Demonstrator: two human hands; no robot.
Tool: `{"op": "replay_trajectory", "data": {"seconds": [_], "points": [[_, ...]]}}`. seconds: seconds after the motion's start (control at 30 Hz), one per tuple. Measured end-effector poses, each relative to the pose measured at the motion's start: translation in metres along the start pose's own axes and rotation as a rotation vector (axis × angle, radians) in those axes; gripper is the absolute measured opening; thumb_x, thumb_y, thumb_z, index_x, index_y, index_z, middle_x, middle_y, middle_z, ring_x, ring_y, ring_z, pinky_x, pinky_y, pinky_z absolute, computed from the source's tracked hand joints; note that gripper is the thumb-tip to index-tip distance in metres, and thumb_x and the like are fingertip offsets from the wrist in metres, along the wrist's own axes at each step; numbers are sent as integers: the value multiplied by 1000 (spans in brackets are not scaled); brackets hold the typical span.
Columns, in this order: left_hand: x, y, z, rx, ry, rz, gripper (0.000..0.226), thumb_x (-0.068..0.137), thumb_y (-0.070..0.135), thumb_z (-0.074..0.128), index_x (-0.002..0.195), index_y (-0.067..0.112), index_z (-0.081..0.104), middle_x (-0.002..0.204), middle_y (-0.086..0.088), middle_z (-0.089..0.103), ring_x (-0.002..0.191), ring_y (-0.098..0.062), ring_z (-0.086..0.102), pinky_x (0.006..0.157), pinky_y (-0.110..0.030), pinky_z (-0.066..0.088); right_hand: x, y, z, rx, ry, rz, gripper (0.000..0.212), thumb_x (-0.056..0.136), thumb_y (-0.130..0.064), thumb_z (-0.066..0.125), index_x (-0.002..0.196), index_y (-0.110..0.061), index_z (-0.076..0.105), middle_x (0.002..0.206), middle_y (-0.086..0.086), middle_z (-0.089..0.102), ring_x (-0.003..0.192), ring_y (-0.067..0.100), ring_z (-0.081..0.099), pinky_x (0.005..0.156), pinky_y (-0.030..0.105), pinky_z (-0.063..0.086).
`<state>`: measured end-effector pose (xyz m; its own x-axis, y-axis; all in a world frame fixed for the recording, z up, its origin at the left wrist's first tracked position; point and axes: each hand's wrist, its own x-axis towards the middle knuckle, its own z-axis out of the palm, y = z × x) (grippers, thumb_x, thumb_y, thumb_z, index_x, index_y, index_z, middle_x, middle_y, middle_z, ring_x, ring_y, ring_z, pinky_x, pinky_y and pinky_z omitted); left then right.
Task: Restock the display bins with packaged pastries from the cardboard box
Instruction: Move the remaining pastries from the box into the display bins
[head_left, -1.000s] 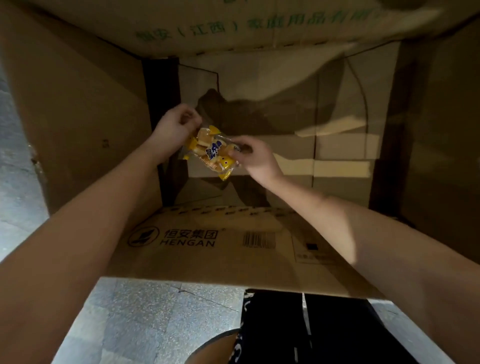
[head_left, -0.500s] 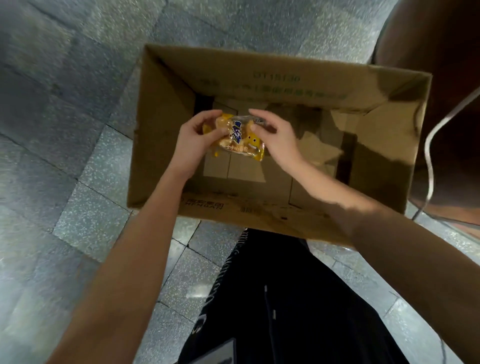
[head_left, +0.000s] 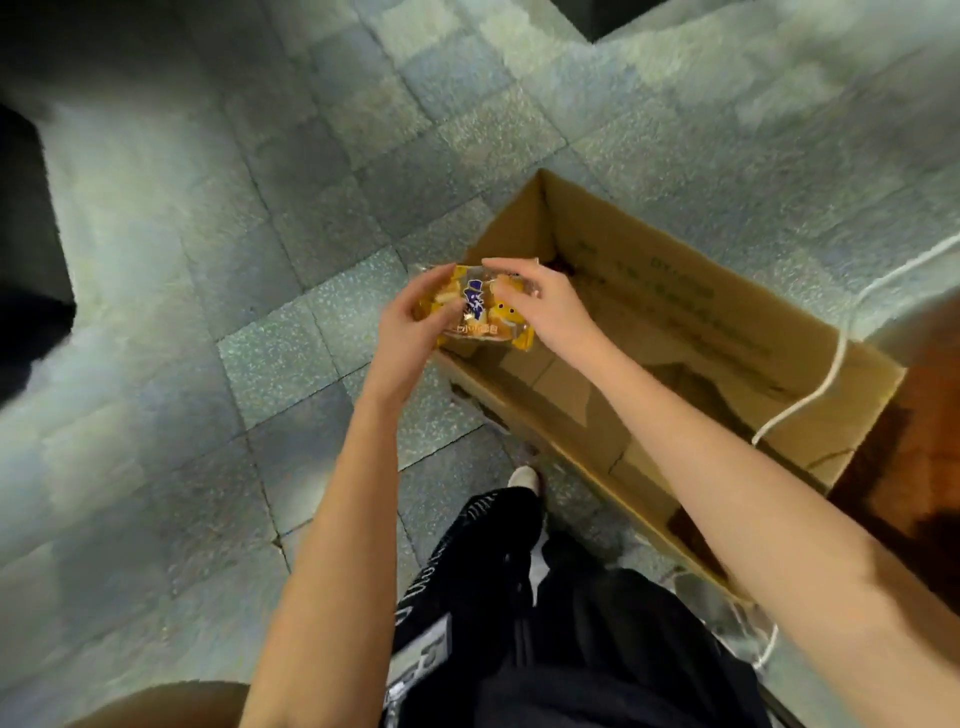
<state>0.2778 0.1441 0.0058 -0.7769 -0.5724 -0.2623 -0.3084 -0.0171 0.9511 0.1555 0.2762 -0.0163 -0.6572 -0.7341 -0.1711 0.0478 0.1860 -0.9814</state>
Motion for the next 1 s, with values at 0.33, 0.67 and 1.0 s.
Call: {"op": "replay_trajectory", "data": {"seconds": [0.33,0.67,1.0], "points": [[-228,9,-69,-182,603,67,40,94,7,61,133,14,57,124,-8,66,108,-16,65,90,-30,54,-111,-77,126,-52,-596,-159,45,87,-4,68,130,-12,59,118,-1,58,111,11,55,97,20,45],[-437,2,-121,-191,957,51,51,94,21,63,143,28,47,136,0,53,112,-19,63,74,-31,59,-231,-125,269,-128,-1092,-233,43,87,-9,69,127,-23,59,123,5,60,111,18,60,89,23,54],[-687,-23,-174,-71,1327,91,52,92,15,66,141,22,48,124,2,59,112,-21,64,80,-38,60,-433,-177,420,-180,-1437,-511,41,89,-7,68,128,-15,61,113,-4,60,97,5,62,79,19,56]]}}
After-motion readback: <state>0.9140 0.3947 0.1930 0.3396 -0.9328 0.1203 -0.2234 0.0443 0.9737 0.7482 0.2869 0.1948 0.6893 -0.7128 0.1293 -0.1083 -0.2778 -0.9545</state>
